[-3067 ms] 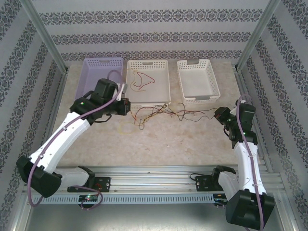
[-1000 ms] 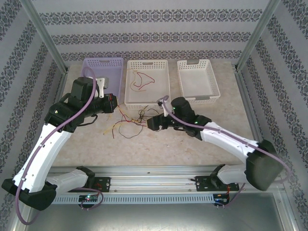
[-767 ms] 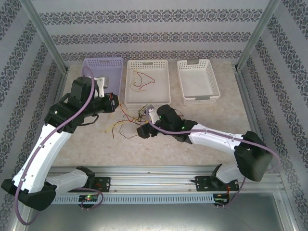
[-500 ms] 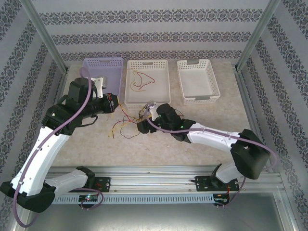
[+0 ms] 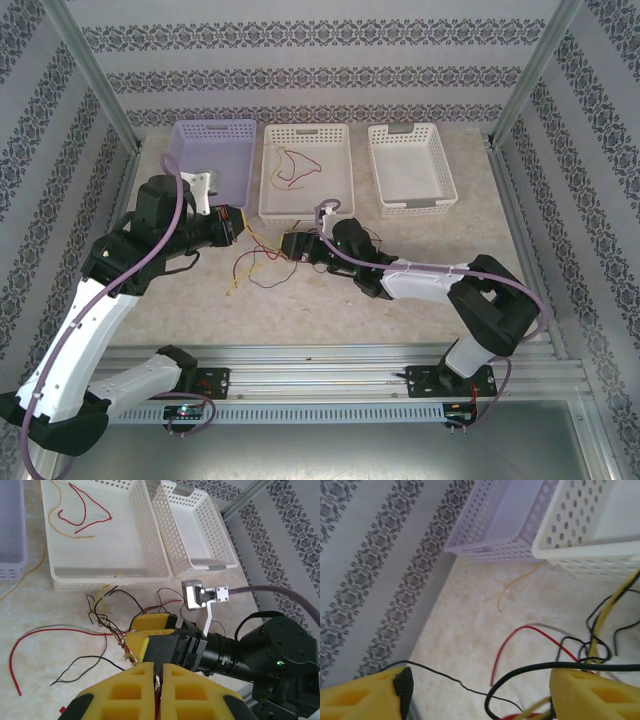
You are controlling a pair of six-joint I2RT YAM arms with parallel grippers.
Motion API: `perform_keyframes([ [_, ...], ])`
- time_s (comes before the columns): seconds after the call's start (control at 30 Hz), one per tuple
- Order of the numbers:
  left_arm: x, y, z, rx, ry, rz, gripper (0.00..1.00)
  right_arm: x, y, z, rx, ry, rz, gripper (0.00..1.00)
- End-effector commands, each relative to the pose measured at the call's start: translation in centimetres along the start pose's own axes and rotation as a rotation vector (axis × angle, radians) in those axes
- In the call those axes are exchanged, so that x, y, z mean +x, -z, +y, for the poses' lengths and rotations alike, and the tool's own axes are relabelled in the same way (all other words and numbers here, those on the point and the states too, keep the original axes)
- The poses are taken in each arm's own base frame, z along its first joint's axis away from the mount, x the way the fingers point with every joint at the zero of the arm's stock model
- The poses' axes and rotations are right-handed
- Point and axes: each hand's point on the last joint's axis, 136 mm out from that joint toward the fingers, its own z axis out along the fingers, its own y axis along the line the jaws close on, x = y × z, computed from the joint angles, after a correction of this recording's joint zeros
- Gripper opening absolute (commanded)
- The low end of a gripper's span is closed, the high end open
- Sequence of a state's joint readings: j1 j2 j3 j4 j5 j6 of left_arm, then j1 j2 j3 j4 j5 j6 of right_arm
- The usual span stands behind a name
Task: Untangle the cables
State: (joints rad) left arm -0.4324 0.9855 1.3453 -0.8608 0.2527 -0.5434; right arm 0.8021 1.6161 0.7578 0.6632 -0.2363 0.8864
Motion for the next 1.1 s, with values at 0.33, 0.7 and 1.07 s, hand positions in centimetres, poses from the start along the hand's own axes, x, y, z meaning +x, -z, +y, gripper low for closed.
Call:
perform_keyframes([
  [0.33,-0.8,0.9,-1.8,0.09,-0.013,-0.06,0.0,0.6,-1.8,-1.0,-0.017,-0.205,-0.009,0.52],
  [0.7,-1.6,4.9,0.4,-0.071,-0.091,-0.129,0.0,-0.2,4.2,-7.8,0.375,-0.146,-0.086,0.0],
  [1.07,-3.9,10.2,2.7,-0.302,-0.208,-0.208,0.0,-2.7,14.4,-15.7,0.602,-0.189,-0.203,0.0],
])
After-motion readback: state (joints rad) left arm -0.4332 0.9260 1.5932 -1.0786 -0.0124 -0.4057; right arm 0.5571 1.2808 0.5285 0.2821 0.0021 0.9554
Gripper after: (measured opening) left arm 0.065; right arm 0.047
